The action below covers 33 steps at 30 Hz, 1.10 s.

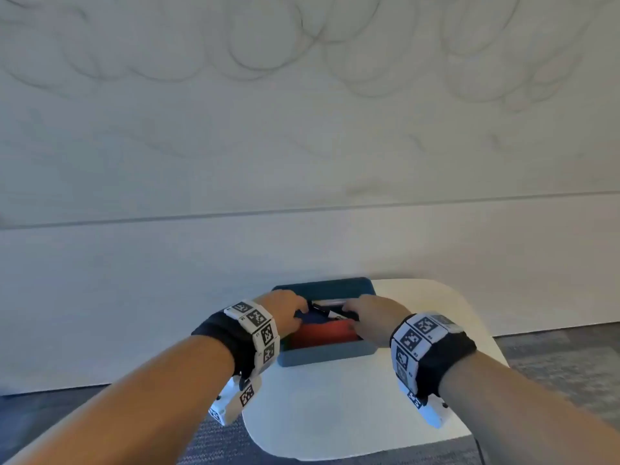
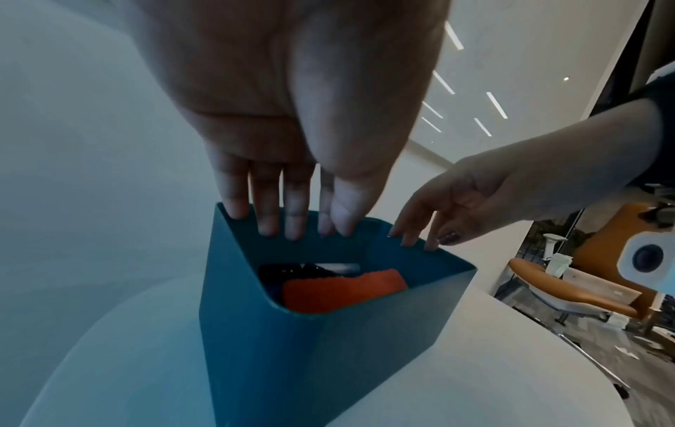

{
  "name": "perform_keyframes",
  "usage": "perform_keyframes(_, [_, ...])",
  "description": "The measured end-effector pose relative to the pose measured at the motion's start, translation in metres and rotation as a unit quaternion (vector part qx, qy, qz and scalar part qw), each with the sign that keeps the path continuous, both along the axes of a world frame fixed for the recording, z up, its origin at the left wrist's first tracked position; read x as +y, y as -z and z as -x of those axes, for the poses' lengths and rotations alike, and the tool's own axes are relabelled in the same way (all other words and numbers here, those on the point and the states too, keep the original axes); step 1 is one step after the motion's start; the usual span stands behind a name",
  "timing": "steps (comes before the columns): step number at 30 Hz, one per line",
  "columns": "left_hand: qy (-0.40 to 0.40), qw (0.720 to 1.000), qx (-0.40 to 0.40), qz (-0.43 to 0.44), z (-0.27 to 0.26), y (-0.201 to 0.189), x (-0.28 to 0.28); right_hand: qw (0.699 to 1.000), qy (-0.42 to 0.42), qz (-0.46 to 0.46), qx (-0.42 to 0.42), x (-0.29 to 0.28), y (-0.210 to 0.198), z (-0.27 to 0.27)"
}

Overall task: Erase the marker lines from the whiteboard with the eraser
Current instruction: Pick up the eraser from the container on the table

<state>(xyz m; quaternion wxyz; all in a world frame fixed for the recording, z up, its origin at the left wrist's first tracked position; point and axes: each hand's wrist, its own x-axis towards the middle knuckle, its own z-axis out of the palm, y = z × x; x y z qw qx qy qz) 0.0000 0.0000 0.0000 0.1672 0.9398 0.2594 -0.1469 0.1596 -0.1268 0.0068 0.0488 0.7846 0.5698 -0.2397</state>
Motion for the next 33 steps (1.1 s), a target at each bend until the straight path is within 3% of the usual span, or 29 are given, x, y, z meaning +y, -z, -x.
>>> perform_keyframes(18, [0.021, 0.995, 0.089, -0.046, -0.025, 0.047, 0.001, 0.999, -0.009, 0.023, 0.034, 0.018, 0.052, -0.01])
perform_keyframes(28, [-0.061, 0.997, 0.014, 0.035, -0.03, 0.043, 0.01, 0.997, 0.022, -0.015, 0.068, 0.019, 0.06, -0.014])
perform_keyframes(33, [-0.053, 0.997, -0.026, 0.044, -0.031, 0.033, 0.013, 0.999, 0.007, -0.051, 0.013, 0.019, 0.057, -0.015])
